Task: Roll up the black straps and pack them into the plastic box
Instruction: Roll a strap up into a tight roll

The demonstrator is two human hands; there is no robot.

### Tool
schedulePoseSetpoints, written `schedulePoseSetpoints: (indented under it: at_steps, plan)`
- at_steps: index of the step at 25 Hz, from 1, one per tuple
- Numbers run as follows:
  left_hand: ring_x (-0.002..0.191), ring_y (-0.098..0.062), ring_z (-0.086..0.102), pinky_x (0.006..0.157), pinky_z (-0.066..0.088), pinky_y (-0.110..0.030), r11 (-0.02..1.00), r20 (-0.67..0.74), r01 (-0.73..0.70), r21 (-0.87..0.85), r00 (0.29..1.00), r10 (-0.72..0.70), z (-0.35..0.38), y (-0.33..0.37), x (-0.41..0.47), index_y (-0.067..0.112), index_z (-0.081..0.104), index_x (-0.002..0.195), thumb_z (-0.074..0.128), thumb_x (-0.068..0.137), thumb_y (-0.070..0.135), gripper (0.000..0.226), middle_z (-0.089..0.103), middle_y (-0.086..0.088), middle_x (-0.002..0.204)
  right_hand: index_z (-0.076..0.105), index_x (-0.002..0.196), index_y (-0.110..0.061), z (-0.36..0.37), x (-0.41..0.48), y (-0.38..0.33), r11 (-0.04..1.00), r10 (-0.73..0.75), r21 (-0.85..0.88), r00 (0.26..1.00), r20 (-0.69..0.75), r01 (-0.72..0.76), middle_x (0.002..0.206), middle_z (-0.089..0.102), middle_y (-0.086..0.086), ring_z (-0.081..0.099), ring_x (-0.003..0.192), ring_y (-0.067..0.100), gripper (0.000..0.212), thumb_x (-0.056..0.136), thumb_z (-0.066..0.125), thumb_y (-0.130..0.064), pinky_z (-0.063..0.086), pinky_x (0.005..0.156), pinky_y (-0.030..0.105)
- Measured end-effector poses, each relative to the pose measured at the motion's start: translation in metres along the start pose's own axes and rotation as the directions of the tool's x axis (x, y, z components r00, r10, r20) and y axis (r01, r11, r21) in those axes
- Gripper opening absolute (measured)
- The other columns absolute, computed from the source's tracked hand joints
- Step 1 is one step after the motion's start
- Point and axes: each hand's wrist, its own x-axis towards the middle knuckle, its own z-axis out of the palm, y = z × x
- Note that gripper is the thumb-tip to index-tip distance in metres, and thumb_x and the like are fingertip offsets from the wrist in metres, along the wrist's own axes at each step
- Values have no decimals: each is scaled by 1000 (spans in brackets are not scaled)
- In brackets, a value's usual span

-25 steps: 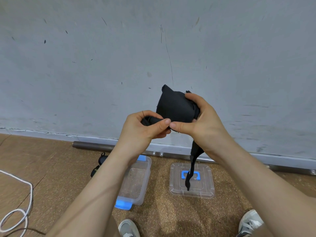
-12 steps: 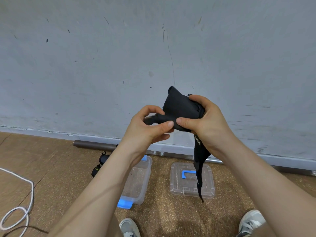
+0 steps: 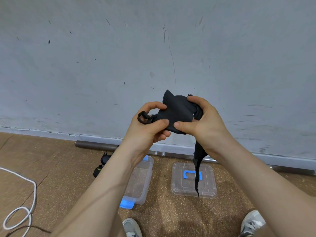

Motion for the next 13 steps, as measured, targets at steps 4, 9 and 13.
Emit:
schedulePoseSetpoints:
  at_steps: [4,9,13]
  plan:
    - [72,-22,70,67,55,-24,997,193,-58,45,980,49,-11,3,-3,14,70,90,76,69,-10,33,67,-6,84,49,137,-2,-10,6,-1,907,184,358,973,138,-222,132,55,23,68,105,34,76,67,78,8,59,73,33]
    - [77,-12,71,71,54,-21,981,-8,-83,175,996,86,0,-1,-2,8,69,88,78,70,15,22,75,2,79,50,136,-10,-8,2,-2,902,208,362,971,117,-237,129,58,15,66,107,28,66,77,71,11,56,72,31]
    - [70,-20,72,64,56,-23,996,-155,-31,89,987,45,0,-3,3,6,66,89,75,81,7,12,74,-2,75,47,137,-10,-9,-1,-7,913,138,373,986,98,-165,131,54,16,68,106,31,74,72,76,12,60,84,38]
